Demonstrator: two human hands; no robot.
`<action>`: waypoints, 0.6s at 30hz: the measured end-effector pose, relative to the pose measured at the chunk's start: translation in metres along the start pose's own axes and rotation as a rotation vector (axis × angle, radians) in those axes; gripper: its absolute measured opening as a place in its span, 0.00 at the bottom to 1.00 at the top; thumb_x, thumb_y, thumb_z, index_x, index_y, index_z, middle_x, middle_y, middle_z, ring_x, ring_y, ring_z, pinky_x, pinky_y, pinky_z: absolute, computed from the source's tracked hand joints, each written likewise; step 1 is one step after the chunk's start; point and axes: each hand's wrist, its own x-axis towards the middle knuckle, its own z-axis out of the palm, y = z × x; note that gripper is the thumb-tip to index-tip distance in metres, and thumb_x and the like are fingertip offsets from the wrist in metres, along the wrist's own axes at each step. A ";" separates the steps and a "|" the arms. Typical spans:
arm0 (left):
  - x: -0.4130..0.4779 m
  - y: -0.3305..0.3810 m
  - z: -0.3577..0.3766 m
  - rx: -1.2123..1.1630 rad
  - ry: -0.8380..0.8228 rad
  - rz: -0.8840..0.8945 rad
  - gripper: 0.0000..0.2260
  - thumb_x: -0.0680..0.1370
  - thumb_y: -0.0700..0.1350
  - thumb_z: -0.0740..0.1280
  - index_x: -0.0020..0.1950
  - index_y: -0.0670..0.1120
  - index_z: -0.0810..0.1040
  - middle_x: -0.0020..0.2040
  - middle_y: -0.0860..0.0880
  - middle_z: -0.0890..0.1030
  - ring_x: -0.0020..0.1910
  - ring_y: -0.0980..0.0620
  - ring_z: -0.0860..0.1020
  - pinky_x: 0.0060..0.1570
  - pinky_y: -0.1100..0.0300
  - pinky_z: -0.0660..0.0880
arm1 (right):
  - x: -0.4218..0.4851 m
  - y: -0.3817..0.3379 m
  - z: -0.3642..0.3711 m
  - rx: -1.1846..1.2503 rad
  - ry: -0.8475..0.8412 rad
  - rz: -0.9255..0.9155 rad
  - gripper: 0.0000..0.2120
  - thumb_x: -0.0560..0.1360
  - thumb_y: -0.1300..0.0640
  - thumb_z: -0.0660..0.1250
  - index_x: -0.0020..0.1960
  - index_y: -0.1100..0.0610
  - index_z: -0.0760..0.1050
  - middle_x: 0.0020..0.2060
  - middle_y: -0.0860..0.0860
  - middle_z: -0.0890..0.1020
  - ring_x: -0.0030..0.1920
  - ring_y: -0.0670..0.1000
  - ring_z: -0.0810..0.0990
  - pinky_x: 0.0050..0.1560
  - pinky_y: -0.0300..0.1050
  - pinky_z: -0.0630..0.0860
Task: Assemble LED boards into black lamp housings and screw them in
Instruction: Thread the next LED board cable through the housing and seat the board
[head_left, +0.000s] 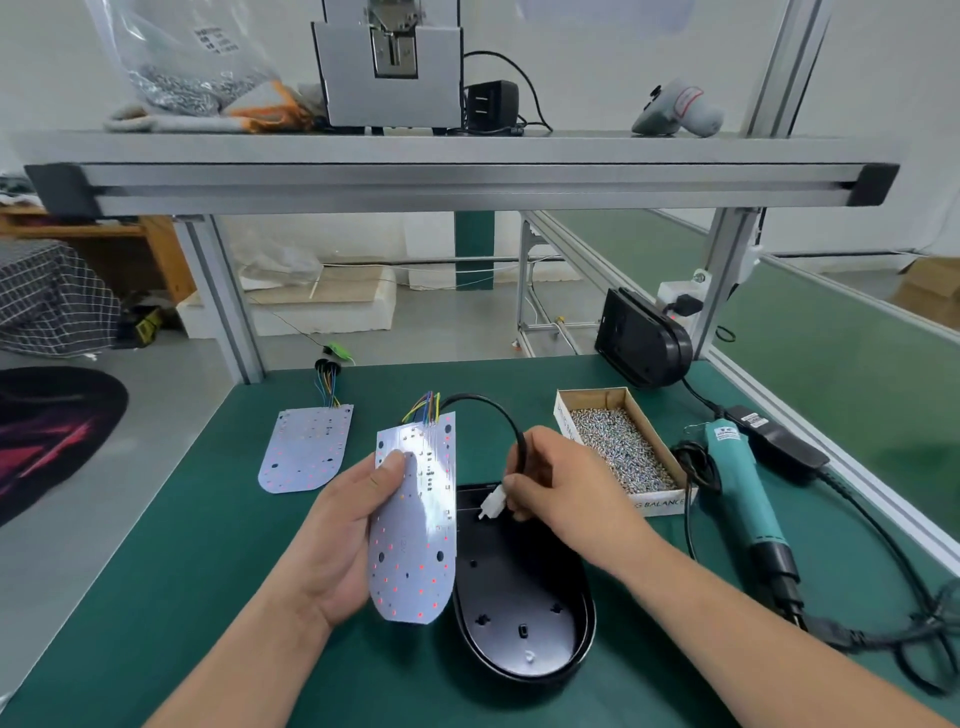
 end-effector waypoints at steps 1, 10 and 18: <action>0.000 0.000 -0.001 0.002 0.004 -0.004 0.13 0.79 0.53 0.72 0.56 0.45 0.86 0.48 0.45 0.86 0.42 0.45 0.85 0.41 0.52 0.82 | 0.000 0.000 0.001 -0.082 0.002 -0.032 0.08 0.78 0.59 0.70 0.46 0.48 0.75 0.36 0.47 0.85 0.35 0.46 0.85 0.40 0.43 0.81; 0.001 -0.007 0.000 -0.033 -0.003 -0.043 0.19 0.81 0.54 0.71 0.68 0.45 0.82 0.61 0.41 0.85 0.54 0.41 0.85 0.51 0.46 0.83 | -0.003 -0.006 0.007 -0.353 0.019 -0.172 0.08 0.78 0.51 0.71 0.48 0.48 0.71 0.40 0.44 0.79 0.43 0.49 0.77 0.46 0.51 0.75; -0.001 -0.006 0.004 -0.068 -0.072 -0.051 0.24 0.80 0.55 0.71 0.72 0.44 0.79 0.69 0.37 0.80 0.60 0.38 0.84 0.54 0.45 0.82 | 0.001 -0.007 0.014 -0.485 -0.023 -0.241 0.12 0.79 0.47 0.69 0.48 0.48 0.66 0.42 0.42 0.74 0.43 0.50 0.73 0.40 0.45 0.60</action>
